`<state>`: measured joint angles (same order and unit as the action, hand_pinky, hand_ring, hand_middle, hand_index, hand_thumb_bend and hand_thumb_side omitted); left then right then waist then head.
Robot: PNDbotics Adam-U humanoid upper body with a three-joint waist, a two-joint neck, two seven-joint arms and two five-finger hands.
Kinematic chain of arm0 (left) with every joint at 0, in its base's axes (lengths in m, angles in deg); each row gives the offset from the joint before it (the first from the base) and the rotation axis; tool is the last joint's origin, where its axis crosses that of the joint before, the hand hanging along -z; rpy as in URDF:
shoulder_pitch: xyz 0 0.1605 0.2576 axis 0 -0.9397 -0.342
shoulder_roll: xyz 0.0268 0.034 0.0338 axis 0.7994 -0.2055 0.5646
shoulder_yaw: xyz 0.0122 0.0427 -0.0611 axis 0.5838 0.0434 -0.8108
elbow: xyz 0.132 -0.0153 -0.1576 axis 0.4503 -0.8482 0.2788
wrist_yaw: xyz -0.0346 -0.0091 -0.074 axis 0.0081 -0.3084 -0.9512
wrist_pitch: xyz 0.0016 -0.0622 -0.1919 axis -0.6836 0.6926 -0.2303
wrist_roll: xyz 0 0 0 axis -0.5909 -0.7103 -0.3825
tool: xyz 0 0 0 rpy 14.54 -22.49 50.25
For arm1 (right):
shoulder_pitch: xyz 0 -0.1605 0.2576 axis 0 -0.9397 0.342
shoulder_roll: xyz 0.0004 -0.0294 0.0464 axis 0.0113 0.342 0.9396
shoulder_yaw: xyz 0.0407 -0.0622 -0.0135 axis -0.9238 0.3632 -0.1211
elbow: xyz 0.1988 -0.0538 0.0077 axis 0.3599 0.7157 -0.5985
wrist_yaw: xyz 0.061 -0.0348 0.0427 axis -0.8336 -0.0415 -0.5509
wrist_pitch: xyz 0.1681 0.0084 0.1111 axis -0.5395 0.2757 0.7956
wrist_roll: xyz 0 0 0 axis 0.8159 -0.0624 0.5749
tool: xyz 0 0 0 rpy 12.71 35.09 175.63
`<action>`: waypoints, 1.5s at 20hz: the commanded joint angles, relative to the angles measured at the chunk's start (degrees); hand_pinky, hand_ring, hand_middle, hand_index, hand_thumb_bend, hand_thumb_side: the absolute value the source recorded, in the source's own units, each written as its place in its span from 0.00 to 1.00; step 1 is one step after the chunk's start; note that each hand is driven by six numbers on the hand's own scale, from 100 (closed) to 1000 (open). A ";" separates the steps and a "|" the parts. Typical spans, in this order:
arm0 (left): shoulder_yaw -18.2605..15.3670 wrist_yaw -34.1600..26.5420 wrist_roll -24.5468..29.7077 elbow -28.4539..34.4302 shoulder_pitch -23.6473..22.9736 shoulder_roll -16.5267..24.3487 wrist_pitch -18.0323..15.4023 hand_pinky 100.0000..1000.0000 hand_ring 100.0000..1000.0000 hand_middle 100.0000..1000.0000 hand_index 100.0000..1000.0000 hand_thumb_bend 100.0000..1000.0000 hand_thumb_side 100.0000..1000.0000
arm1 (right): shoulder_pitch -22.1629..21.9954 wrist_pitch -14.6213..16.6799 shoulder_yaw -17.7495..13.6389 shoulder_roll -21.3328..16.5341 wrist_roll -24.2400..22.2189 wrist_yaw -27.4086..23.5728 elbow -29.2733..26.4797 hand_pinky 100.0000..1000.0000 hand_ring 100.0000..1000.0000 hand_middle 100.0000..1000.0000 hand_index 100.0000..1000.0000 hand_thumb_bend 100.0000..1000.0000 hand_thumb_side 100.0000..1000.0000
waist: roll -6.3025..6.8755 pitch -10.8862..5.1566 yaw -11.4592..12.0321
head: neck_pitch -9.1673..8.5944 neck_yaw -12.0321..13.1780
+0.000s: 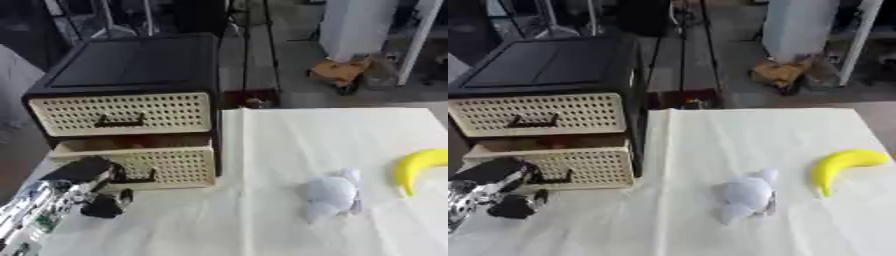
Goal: Pick up objects from table and place into drawer.
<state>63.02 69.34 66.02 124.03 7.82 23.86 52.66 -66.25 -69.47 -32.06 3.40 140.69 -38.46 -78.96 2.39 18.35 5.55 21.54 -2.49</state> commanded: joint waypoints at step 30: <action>1.10 -2.08 8.31 4.96 -2.15 4.31 -0.24 0.00 0.00 0.00 0.73 0.00 0.38 | -0.05 0.63 -1.76 -1.03 0.47 -0.24 -0.88 0.66 0.69 0.57 0.72 0.00 0.91 | 0.11 -1.53 0.08 | -0.18 0.09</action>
<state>64.41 67.34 73.98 127.69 5.17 26.09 52.29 -66.69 -69.37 -33.13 3.42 140.74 -38.69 -78.96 2.60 18.20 5.60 21.55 -2.55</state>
